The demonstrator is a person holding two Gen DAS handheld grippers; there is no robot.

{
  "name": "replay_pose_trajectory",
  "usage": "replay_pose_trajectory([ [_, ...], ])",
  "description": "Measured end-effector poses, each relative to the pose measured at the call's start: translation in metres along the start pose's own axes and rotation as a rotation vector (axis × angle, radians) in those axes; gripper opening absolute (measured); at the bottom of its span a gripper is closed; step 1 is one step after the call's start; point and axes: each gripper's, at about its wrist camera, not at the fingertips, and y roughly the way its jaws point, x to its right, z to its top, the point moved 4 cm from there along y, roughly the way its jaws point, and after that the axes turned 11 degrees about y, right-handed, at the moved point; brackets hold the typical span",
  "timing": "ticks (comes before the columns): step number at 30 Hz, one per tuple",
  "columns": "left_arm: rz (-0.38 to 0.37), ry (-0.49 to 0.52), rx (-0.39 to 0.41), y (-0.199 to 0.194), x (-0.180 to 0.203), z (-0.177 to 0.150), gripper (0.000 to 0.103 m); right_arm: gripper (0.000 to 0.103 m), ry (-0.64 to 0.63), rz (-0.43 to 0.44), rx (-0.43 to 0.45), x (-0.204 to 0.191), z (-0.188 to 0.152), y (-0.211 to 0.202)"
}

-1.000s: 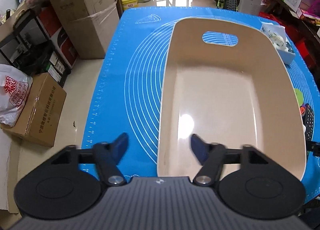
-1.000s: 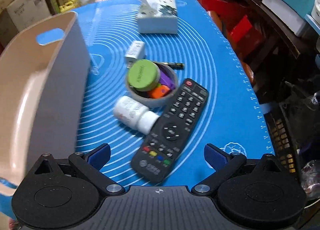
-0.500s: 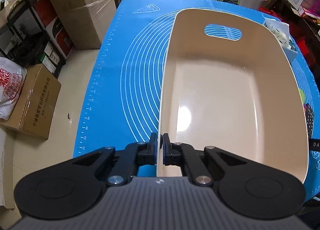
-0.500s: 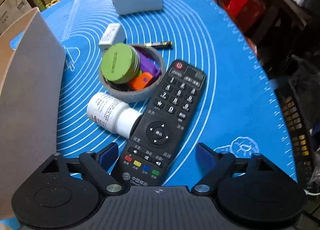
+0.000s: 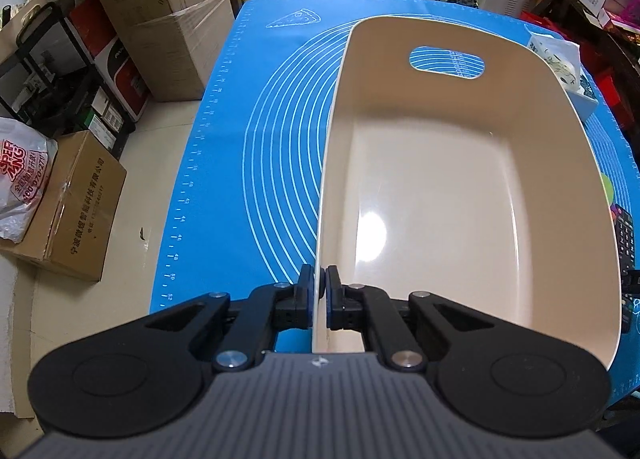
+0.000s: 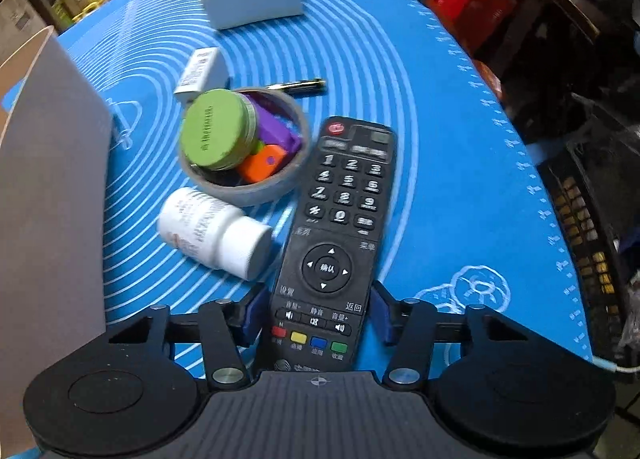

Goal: Organize rigid objects
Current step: 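Move the right tool to the black remote and close on it while the left tool grips the basket rim, then lift the black remote with the right tool toward the beige basket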

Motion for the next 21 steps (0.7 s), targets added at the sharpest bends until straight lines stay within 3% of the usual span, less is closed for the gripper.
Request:
replay_pose_trajectory([
  [11, 0.008, 0.003, -0.004, 0.0, 0.0, 0.0, 0.007, 0.053, 0.161, 0.115, 0.059, 0.026, 0.01, -0.027],
  [21, 0.015, 0.015, -0.001, 0.0, 0.002, -0.001, 0.007, 0.054, 0.018, 0.014, 0.043, 0.019, 0.005, -0.007],
])
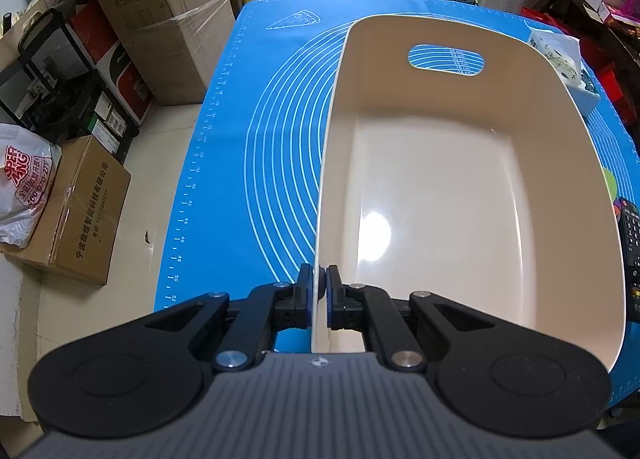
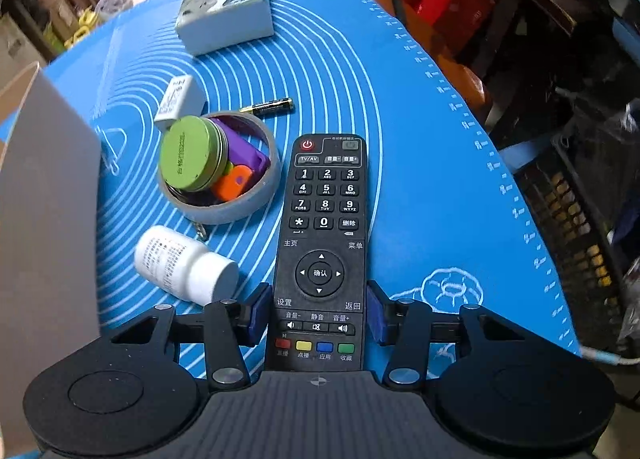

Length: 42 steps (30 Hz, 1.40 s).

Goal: Organize rigid objects
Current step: 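Lift the black remote with the right tool toward the beige basket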

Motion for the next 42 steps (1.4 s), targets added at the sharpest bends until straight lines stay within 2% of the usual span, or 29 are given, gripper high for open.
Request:
replay_pose_trajectory([
  [6, 0.0, 0.007, 0.001, 0.0, 0.001, 0.0, 0.007, 0.055, -0.058, -0.05, 0.011, -0.004, 0.003, 0.01],
  [10, -0.001, 0.007, -0.002, 0.0, 0.001, 0.0, 0.007, 0.061, -0.067, -0.062, 0.03, -0.005, 0.006, 0.012],
  [18, -0.007, 0.01, -0.005, 0.001, 0.001, 0.0, 0.008, 0.062, -0.098, -0.074, 0.065, -0.009, 0.015, 0.016],
  [20, -0.006, 0.014, -0.009, 0.003, 0.002, 0.0, 0.008, 0.056, -0.094, -0.063, 0.064, -0.009, 0.017, 0.016],
  [26, -0.012, 0.011, -0.009, 0.003, 0.002, 0.001, 0.008, 0.053, -0.081, -0.051, 0.073, -0.008, 0.015, 0.015],
  [36, -0.017, 0.013, -0.012, 0.004, 0.0, 0.0, 0.007, 0.053, 0.022, -0.003, 0.133, -0.001, 0.018, -0.027],
  [42, -0.013, 0.019, -0.019, 0.004, 0.001, 0.002, 0.007, 0.053, -0.031, 0.056, 0.237, -0.021, 0.023, -0.068],
])
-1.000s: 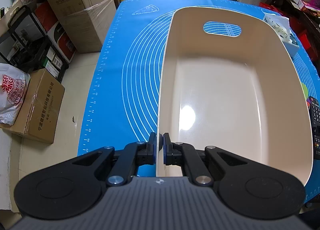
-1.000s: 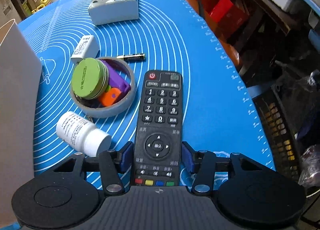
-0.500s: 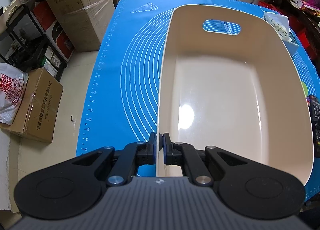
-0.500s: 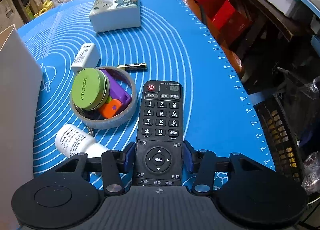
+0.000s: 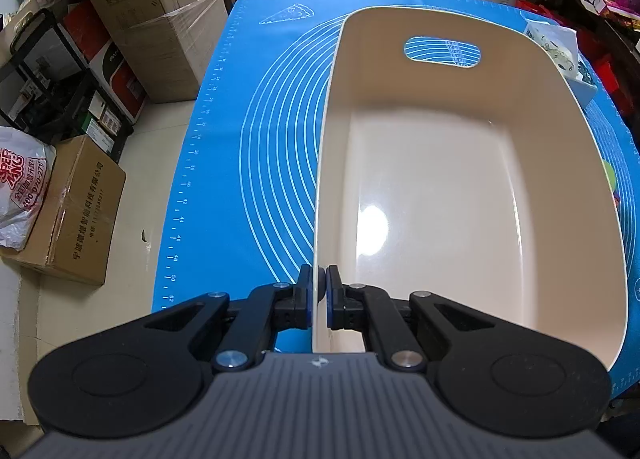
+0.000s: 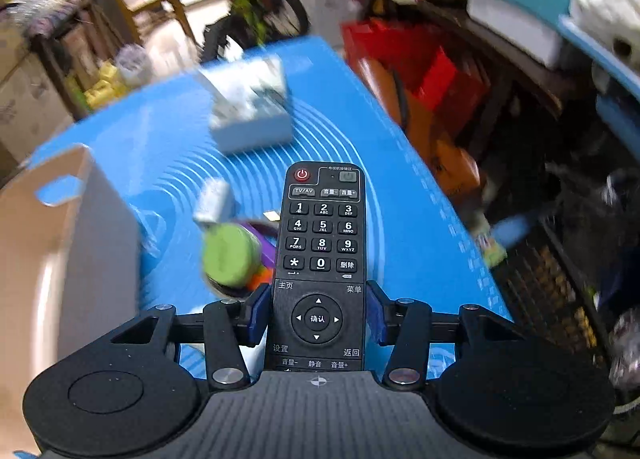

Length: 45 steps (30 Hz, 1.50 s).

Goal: Organize rigid objects
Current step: 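Lift the black remote with the right tool toward the beige basket, then lower the remote into the basket and open the right tool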

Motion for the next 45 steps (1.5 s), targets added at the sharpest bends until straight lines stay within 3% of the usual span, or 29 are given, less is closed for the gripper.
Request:
replay_pose_trajectory([
  [10, -0.011, 0.001, -0.002, 0.0, -0.002, 0.0, 0.007, 0.053, -0.109, 0.186, 0.082, -0.064, 0.019, -0.053],
  [21, -0.007, 0.004, -0.003, 0.001, -0.001, 0.0, 0.007, 0.053, -0.27, 0.369, -0.021, -0.168, 0.001, -0.06],
  [30, -0.006, 0.008, 0.0, 0.0, -0.001, -0.001, 0.007, 0.053, -0.381, 0.334, -0.159, -0.192, -0.062, -0.019],
  [35, -0.011, 0.002, 0.002, 0.001, -0.002, -0.002, 0.007, 0.053, -0.448, 0.263, -0.167, -0.197, -0.085, -0.002],
  [40, -0.002, 0.01, 0.0, 0.001, 0.0, -0.001, 0.007, 0.054, -0.57, 0.219, -0.122, -0.207, -0.101, -0.005],
  [45, -0.003, 0.004, 0.001, 0.001, -0.001, -0.001, 0.007, 0.054, -0.579, 0.218, -0.139, -0.206, -0.1, -0.006],
])
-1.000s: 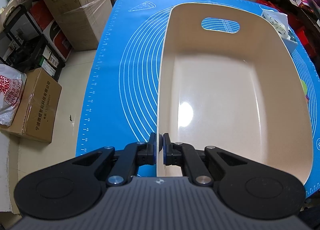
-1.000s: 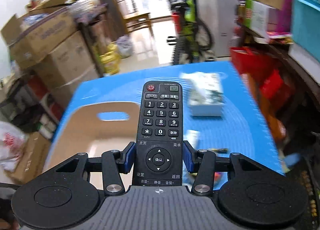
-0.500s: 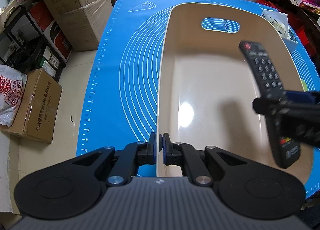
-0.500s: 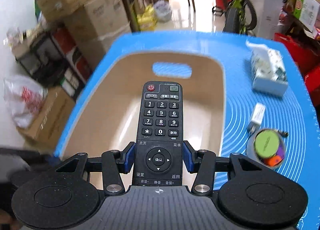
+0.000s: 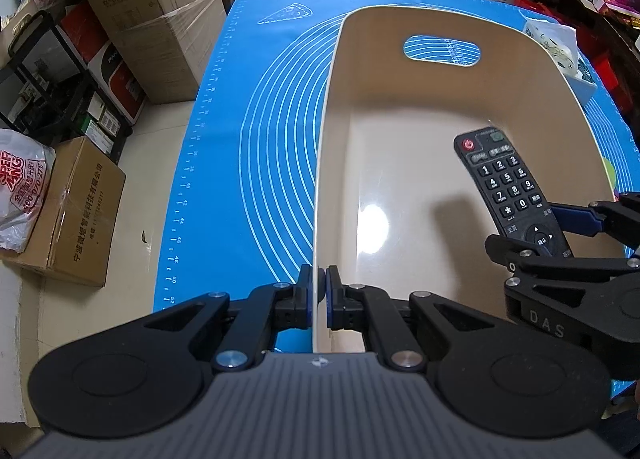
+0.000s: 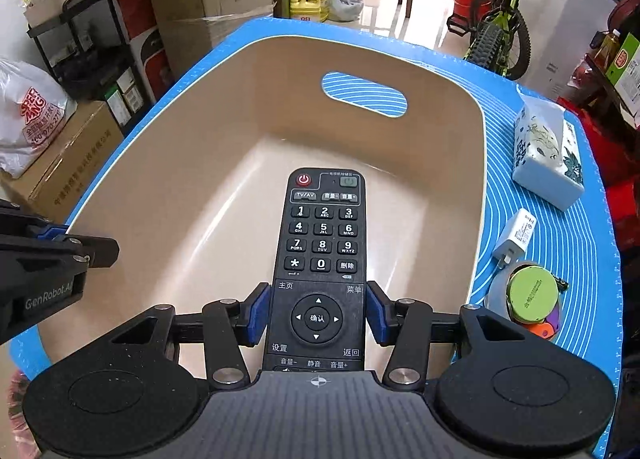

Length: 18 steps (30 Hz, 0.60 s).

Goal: Organize rigid objects
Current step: 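Lower the remote into the basket and open the right tool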

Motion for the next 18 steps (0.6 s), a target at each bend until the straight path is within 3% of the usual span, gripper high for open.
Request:
replay_pose_trajectory([
  [5, 0.004, 0.0, -0.001, 0.0, 0.0, 0.0, 0.007, 0.054, 0.01, 0.025, -0.005, 0.004, 0.002, -0.001],
  [12, 0.006, 0.001, -0.002, 0.001, 0.001, 0.0, 0.008, 0.065, 0.099, 0.108, -0.015, 0.018, 0.007, -0.011],
  [16, 0.006, 0.001, -0.002, 0.0, 0.0, 0.0, 0.008, 0.075, 0.118, 0.108, 0.033, 0.036, 0.014, -0.028],
  [18, 0.007, 0.001, -0.003, 0.001, 0.0, 0.0, 0.008, 0.075, 0.122, 0.114, 0.06, 0.047, 0.017, -0.037],
])
